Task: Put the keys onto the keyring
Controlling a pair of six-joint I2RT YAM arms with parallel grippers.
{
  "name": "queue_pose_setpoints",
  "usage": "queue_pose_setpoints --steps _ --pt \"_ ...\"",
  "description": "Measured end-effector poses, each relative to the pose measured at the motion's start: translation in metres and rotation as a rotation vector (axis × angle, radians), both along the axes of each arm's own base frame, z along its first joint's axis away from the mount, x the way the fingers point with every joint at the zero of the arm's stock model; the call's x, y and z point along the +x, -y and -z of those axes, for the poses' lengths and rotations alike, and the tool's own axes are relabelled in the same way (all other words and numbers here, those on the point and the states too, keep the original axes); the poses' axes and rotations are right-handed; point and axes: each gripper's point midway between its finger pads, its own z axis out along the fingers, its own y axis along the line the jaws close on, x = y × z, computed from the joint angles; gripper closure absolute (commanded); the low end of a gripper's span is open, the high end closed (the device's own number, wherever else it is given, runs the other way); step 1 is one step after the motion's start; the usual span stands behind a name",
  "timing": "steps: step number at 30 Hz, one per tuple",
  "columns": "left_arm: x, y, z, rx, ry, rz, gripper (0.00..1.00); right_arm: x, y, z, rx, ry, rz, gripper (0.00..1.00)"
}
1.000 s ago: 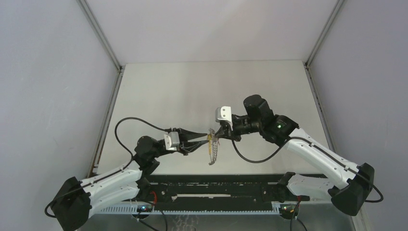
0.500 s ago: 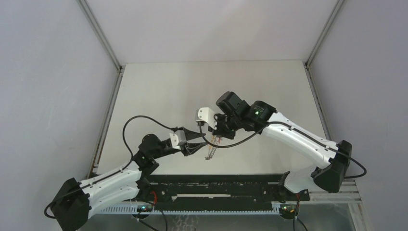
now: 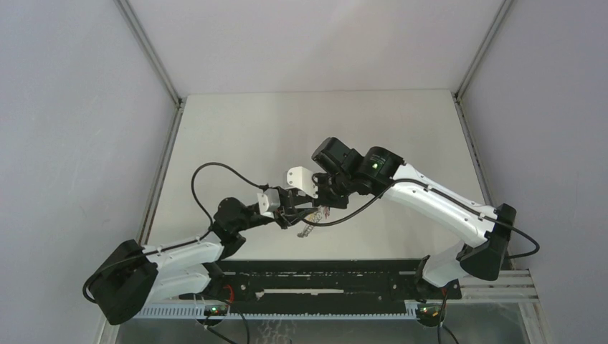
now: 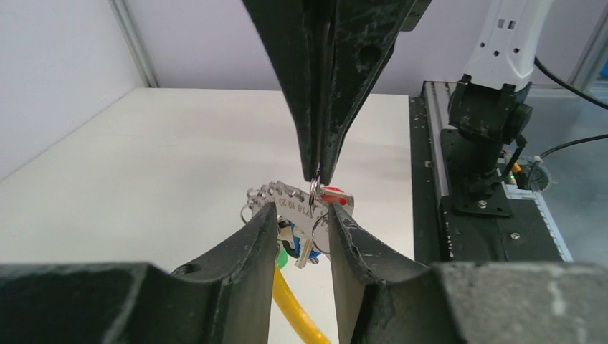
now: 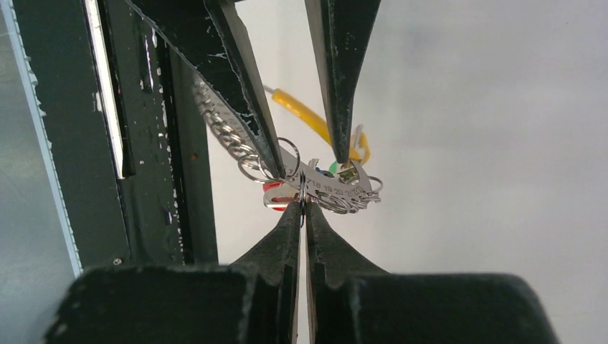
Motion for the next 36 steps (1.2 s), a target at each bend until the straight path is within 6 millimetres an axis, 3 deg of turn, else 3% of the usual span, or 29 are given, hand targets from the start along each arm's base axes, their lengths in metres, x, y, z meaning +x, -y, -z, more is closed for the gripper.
queue_pose_setpoints --steps 9,36 --pt "-0.008 0.002 -0.009 -0.031 0.023 0.051 0.69 -0.003 0.003 0.009 -0.048 -0.010 -0.022 1.00" --pt "-0.013 0.008 0.010 0.013 -0.025 0.106 0.77 -0.014 -0.006 0.006 -0.041 -0.005 -0.086 1.00"
